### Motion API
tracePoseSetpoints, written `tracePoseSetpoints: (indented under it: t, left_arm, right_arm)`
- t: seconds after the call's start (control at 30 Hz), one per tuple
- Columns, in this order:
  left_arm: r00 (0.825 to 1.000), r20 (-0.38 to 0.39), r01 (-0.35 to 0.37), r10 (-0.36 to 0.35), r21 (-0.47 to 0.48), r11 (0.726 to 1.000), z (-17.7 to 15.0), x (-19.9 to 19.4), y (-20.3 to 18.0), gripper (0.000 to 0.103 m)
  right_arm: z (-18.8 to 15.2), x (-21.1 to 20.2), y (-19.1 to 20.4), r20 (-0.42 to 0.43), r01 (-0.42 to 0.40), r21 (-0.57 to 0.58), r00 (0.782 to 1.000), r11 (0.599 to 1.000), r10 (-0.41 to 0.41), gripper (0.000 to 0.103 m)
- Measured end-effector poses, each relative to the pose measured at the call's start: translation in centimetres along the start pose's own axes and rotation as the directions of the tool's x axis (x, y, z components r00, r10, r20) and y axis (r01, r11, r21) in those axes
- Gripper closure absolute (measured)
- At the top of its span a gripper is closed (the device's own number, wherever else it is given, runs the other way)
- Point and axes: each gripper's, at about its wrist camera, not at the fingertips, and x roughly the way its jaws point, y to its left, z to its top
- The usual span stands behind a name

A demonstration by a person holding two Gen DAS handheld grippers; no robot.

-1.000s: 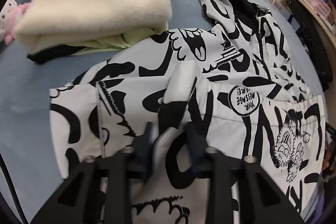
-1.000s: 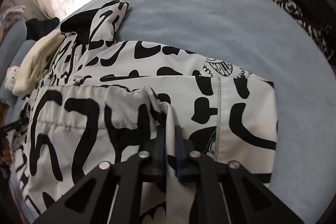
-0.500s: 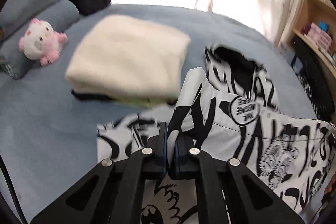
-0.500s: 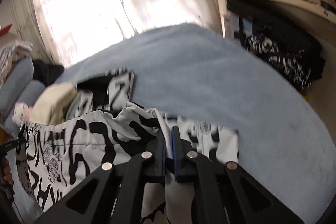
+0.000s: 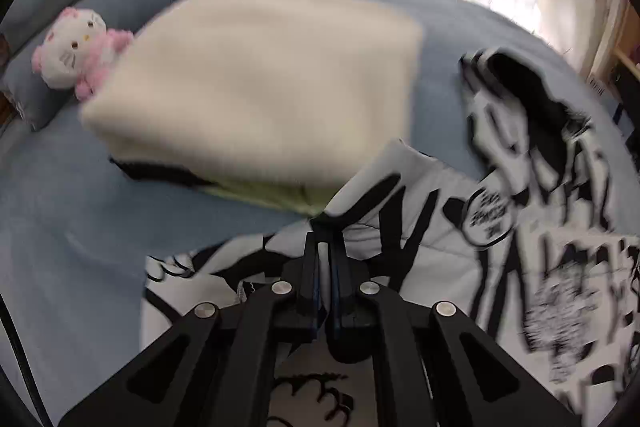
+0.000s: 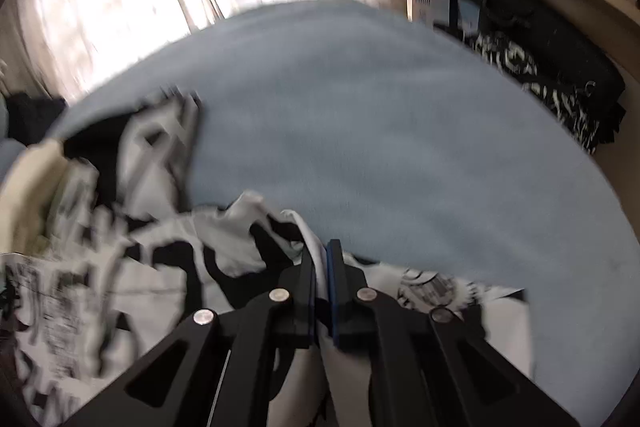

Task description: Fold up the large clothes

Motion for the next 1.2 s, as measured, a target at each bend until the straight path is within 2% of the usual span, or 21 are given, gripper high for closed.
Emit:
tracePoseSetpoints:
  t: [0.07,0.13,0.23,0.3,0.33,0.4,0.53,0.6,0.7,0.8,0.87,0.93,0.97,1.0,1.07,1.1,1.17,1.2]
  left_arm:
    - [1.0,-0.03,0.003,-0.003,-0.01,1.0,-0.8,1.8,0.2,0.1]
    - [1.0,-0.028,0.01,-0.01,-0.018,1.0,-1.2,2.4,0.4,0.099]
    - [0.999,-0.033,0.023,-0.024,-0.012,1.0,-1.2,2.3,0.5,0.097]
    - [0.998,-0.045,0.034,-0.034,-0.013,0.999,-1.0,1.9,0.9,0.094]
    - [0.998,-0.05,0.045,-0.046,-0.013,0.999,-1.0,1.3,1.2,0.089]
    - [0.997,-0.018,0.072,-0.072,-0.017,0.997,-0.8,-0.5,1.9,0.086]
    - [0.989,0.085,0.117,-0.117,0.004,0.993,-0.3,-4.4,2.5,0.086]
    - [0.984,0.116,0.133,-0.136,0.033,0.991,0.1,-5.8,1.8,0.086]
    - [0.979,0.11,0.161,-0.17,0.086,0.983,0.5,-6.0,-0.6,0.087]
    - [0.979,0.088,0.172,-0.185,0.133,0.976,0.1,-4.2,-3.4,0.089]
    - [0.983,0.085,0.149,-0.162,0.147,0.978,0.0,-2.4,-4.9,0.089]
    - [0.993,0.068,0.087,-0.1,0.168,0.982,-0.1,0.1,-5.7,0.089]
    - [0.996,0.051,0.065,-0.075,0.167,0.984,-0.1,1.3,-5.7,0.09]
    - [0.997,0.041,0.059,-0.066,0.161,0.985,0.0,2.3,-5.7,0.093]
    - [0.996,0.053,0.068,-0.077,0.15,0.986,0.4,3.1,-4.8,0.095]
    - [0.995,0.056,0.078,-0.087,0.144,0.987,0.6,3.2,-4.5,0.096]
    - [0.993,0.062,0.092,-0.101,0.133,0.987,1.3,3.3,-3.6,0.099]
    - [0.991,0.056,0.112,-0.12,0.135,0.985,1.5,3.5,-3.3,0.099]
  right_arm:
    - [-0.6,1.8,0.1,-0.032,0.014,-0.009,0.999,1.0,-0.014,0.094]
    - [-0.9,2.5,0.0,-0.038,0.011,-0.001,0.999,1.0,-0.011,0.091]
    - [-0.8,2.1,-0.3,-0.047,0.015,-0.002,0.999,1.0,-0.015,0.082]
    - [-0.4,1.3,-0.5,-0.059,0.024,0.003,0.998,1.0,-0.024,0.081]
    - [-0.2,0.9,-0.4,-0.058,0.023,0.011,0.998,1.0,-0.023,0.081]
    - [0.0,-0.8,-0.7,-0.038,0.017,0.055,0.999,0.998,-0.015,0.081]
    - [0.3,-4.3,-0.7,0.053,-0.087,0.137,0.995,0.987,0.081,0.078]
    - [0.3,-5.2,0.9,0.068,-0.146,0.118,0.988,0.982,0.138,0.078]
    - [0.4,-4.9,4.9,0.039,-0.238,0.048,0.971,0.97,0.236,0.078]
    - [-0.3,-4.2,10.1,0.002,-0.296,-0.045,0.955,0.954,0.297,0.078]
    - [-1.2,-3.0,13.3,-0.035,-0.31,-0.112,0.951,0.944,0.308,0.078]
    - [-1.9,-1.5,15.1,-0.074,-0.293,-0.165,0.956,0.942,0.285,0.078]
    - [-2.3,-0.8,15.5,-0.084,-0.274,-0.184,0.961,0.944,0.262,0.082]
    - [-2.4,-0.1,15.4,-0.087,-0.258,-0.196,0.965,0.946,0.245,0.082]
    - [-2.1,0.6,13.9,-0.052,-0.223,-0.196,0.975,0.955,0.217,0.083]
    - [-2.0,0.7,12.8,-0.027,-0.181,-0.189,0.983,0.965,0.18,0.083]
    - [-1.2,1.4,9.3,0.024,-0.049,-0.151,0.998,0.987,0.054,0.083]
    - [-0.8,1.8,7.1,0.029,-0.027,-0.111,0.999,0.993,0.03,0.09]
